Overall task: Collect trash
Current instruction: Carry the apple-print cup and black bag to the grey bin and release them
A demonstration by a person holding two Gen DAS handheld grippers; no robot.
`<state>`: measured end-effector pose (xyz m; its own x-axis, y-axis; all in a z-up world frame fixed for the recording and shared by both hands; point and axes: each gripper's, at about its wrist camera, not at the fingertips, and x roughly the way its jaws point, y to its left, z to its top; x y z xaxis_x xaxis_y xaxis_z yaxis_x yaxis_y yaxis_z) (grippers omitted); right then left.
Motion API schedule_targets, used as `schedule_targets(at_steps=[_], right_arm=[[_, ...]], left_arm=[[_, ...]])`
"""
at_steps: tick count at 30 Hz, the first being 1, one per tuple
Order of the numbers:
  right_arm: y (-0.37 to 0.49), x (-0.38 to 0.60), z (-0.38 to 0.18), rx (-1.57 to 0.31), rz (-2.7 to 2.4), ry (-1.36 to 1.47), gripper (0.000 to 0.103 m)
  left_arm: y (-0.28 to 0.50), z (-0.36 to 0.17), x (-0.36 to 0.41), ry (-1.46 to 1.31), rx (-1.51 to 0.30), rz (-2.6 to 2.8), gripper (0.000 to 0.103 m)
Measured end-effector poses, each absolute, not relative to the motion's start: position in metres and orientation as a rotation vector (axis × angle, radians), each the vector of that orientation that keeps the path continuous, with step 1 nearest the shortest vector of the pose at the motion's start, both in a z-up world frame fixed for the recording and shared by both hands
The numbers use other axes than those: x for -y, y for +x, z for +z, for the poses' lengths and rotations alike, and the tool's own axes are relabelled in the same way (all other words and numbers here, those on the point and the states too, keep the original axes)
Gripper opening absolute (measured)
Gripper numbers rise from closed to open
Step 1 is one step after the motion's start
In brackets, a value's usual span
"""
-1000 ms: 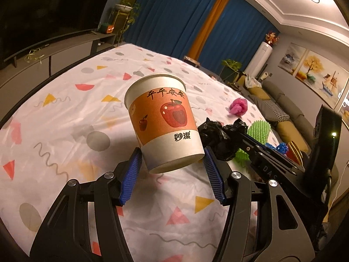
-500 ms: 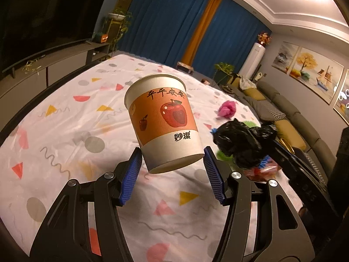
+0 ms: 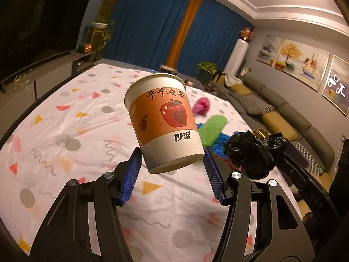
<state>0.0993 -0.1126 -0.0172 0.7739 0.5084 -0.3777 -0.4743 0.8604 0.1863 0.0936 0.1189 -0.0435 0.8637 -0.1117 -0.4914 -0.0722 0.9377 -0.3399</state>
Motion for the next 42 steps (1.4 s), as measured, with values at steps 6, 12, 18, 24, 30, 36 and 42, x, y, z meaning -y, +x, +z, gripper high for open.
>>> schedule_targets(at_steps=[6, 12, 18, 24, 30, 36, 42], right_arm=[[0.088, 0.143, -0.009, -0.392, 0.483, 0.107, 0.011], [0.079, 0.167, -0.009, -0.38, 0.442, 0.13, 0.011], [0.07, 0.187, -0.005, -0.359, 0.411, 0.154, 0.011], [0.07, 0.215, -0.001, -0.335, 0.363, 0.18, 0.011], [0.071, 0.243, 0.0, -0.317, 0.302, 0.196, 0.011], [0.074, 0.28, 0.005, -0.28, 0.218, 0.212, 0.011], [0.087, 0.319, 0.012, -0.242, 0.114, 0.219, 0.011]], left_arm=[[0.092, -0.038, -0.092, -0.327, -0.529, -0.071, 0.057], [0.094, -0.036, -0.068, -0.303, -0.531, -0.13, 0.057], [0.1, -0.033, -0.041, -0.266, -0.534, -0.181, 0.057], [0.11, -0.028, -0.01, -0.235, -0.532, -0.236, 0.057], [0.123, -0.022, 0.026, -0.203, -0.524, -0.304, 0.057], [0.138, -0.013, 0.071, -0.162, -0.507, -0.39, 0.057], [0.164, -0.004, 0.128, -0.13, -0.486, -0.501, 0.057]])
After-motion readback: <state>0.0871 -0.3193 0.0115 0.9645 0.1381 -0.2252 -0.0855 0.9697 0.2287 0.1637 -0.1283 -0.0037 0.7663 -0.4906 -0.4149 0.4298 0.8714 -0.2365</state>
